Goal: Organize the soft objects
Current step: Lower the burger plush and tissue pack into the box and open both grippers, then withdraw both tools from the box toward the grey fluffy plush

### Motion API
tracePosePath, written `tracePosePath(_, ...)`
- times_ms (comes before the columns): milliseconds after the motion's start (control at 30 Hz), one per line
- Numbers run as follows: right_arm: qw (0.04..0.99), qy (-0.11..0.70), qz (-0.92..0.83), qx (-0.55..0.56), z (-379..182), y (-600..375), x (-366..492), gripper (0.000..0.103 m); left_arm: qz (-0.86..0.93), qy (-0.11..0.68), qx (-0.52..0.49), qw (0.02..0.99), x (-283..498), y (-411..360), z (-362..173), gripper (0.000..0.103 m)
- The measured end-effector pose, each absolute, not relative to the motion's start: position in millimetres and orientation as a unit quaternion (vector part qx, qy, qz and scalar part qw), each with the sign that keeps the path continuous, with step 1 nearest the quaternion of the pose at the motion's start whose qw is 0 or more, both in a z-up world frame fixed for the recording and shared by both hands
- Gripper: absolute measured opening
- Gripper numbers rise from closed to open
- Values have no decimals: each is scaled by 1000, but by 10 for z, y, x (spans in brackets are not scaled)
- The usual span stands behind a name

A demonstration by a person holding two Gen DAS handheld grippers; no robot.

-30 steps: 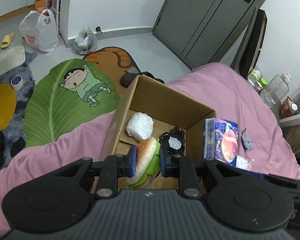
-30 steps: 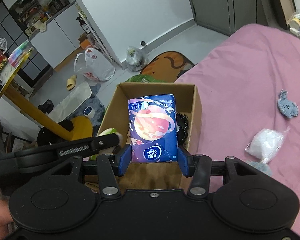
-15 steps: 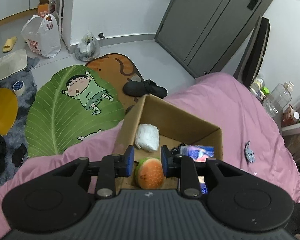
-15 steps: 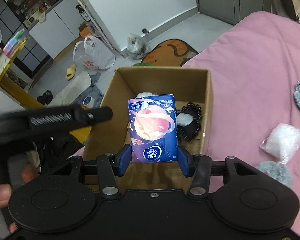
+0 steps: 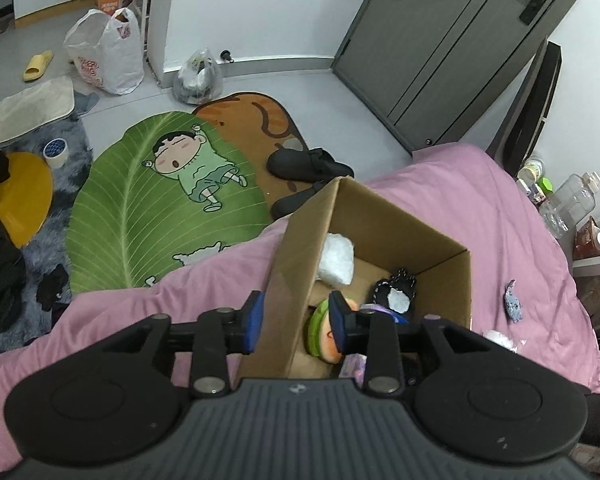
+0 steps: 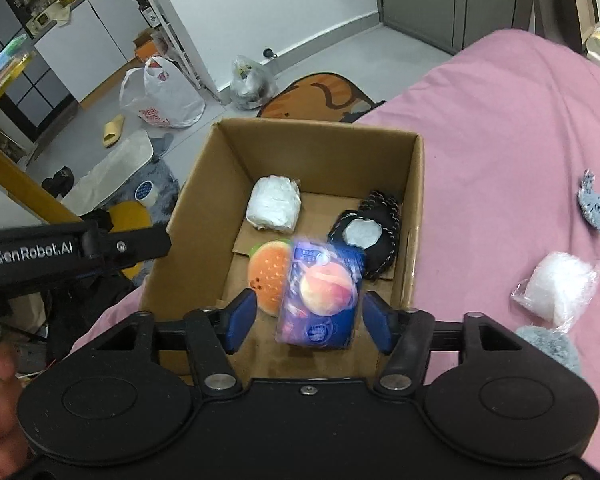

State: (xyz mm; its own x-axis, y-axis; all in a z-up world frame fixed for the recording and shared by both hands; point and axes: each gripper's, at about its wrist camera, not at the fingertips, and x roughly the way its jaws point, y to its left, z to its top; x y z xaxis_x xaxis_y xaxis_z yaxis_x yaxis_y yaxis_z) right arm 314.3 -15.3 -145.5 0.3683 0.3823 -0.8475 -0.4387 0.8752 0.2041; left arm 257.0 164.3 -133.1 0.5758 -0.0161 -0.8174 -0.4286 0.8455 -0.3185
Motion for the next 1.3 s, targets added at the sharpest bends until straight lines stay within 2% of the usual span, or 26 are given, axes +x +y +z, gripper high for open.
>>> tracePosePath(67,830,499,249,-28,-1410,-174,3115,64,125,447,-248,850,2534,1660,-1320,46)
tracePosePath(233,831,495,253,-22,-1324,-202,3071,64,132,449,-236,851,2441,1648,-1239,75)
tracePosePath(333,832,492,255,-18,-1263,-239,3027,69,135,451,-229,852,2375,1631,-1177,80)
tracePosePath(400,836,485,255,-17,-1207,-283,2990,77,139,458,-220,850,2340,1607,-1138,82)
tracePosePath(533,840,477,259,-5,-1095,-380,2935,79,149,454,-210,853,2208,1571,-1037,89)
tracePosePath(667,846,466,261,5,-985,-491,2867,85,151,445,-208,858,2092,1519,-935,94)
tracePosePath(733,847,460,265,12,-938,-566,2827,89,157,441,-204,860,2036,1483,-877,103)
tracePosePath(1133,852,450,267,28,-681,-901,2575,95,156,428,-192,869,1724,1229,-561,103)
tracePosePath(1300,860,430,272,37,-497,-1034,2421,103,163,407,-191,878,1556,1115,-426,103)
